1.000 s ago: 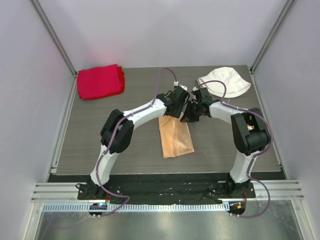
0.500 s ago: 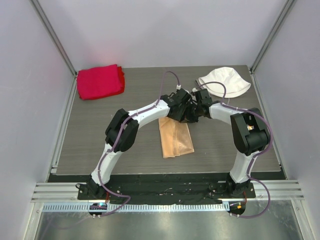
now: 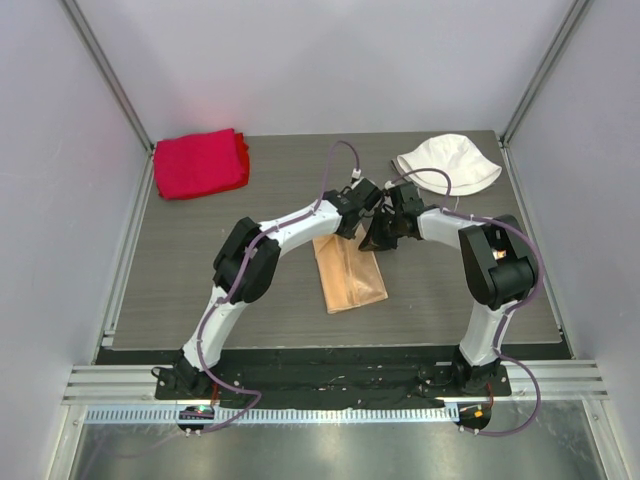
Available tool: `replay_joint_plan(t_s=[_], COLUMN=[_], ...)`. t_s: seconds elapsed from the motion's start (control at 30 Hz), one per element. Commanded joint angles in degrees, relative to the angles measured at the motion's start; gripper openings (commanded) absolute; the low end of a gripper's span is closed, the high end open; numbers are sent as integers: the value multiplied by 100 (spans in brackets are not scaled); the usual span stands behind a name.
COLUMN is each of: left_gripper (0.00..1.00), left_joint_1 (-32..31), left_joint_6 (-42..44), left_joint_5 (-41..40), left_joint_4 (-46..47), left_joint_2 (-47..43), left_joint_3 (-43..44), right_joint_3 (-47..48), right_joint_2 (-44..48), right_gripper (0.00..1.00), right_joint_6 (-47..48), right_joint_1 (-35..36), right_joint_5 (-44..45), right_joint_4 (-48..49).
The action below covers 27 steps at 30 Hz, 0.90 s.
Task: Fold the napkin into a case and place the utensils inside
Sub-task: Fold the upper triangle-folded napkin at the center of the board.
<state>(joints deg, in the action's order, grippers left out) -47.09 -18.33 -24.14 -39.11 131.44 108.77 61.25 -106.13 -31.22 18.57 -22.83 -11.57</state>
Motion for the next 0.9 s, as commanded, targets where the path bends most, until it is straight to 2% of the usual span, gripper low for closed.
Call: replay_joint_plan(t_s=[0.0, 0.43, 0.87], left_gripper=[26, 4, 1], left_joint_1=[-19, -19, -20], left_joint_6=[207, 198, 338], left_joint_5=[-477, -1198, -1277], left_joint_4=[-140, -438, -589], left_joint_2=[118, 251, 462], left_joint_3=[381, 575, 575], right_joint_3=[0, -114, -281], right_joint_2=[31, -66, -31], right_gripper=[1, 1, 1], right_joint_6=[2, -77, -191], right_joint_1=[-20, -20, -11], right_joint_5=[33, 217, 420], right_joint_4=[129, 111, 138])
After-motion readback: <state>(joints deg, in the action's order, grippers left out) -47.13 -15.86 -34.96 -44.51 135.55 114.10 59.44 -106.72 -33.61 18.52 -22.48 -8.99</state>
